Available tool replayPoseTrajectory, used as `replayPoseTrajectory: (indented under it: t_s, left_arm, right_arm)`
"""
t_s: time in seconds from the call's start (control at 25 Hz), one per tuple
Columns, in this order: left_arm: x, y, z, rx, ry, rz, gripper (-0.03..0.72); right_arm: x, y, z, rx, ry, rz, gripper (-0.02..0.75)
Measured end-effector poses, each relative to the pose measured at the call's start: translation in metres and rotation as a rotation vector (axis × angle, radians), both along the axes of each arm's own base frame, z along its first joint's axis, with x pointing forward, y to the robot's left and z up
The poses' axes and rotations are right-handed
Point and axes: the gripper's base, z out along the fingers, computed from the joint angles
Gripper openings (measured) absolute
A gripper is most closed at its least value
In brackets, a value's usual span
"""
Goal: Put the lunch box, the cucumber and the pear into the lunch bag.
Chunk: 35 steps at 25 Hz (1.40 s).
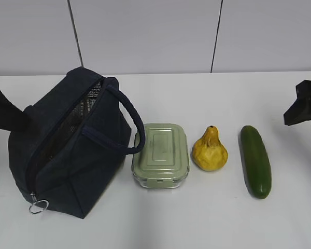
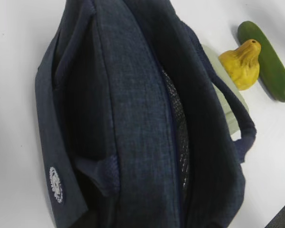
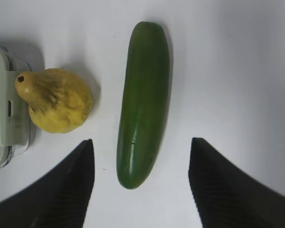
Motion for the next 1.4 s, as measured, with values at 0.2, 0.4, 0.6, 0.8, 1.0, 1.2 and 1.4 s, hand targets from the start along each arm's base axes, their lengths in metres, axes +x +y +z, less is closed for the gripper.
replayPoseTrajectory:
  t_s: [0.2, 0.4, 0.6, 0.8, 1.0, 1.2, 1.4]
  left_arm:
    - [0.003, 0.001, -0.006, 0.016, 0.020, -0.007, 0.401]
    - [0.010, 0.002, -0.015, 0.028, 0.041, -0.002, 0.401]
    - [0.016, 0.003, -0.024, 0.033, 0.062, 0.005, 0.366]
    - [0.020, 0.002, -0.031, 0.025, 0.091, 0.008, 0.295]
    - [0.022, 0.001, -0.033, 0.011, 0.100, 0.014, 0.108]
    - [0.022, 0.001, -0.032, 0.006, 0.100, 0.015, 0.011]
    - [0.022, 0.001, -0.032, 0.006, 0.100, 0.016, 0.003]
  right_arm:
    - [0.017, 0.000, -0.004, 0.026, 0.026, 0.014, 0.481]
    - [0.026, 0.000, 0.004, 0.032, -0.004, 0.026, 0.481]
    - [0.027, 0.000, 0.006, 0.034, -0.017, 0.034, 0.481]
    - [0.028, 0.001, 0.006, 0.037, -0.026, 0.041, 0.481]
    - [0.037, 0.002, -0.010, 0.076, 0.014, 0.045, 0.481]
    - [0.052, 0.000, -0.032, 0.089, 0.068, 0.048, 0.481]
    - [0.074, 0.006, -0.045, 0.040, 0.101, 0.065, 0.481]
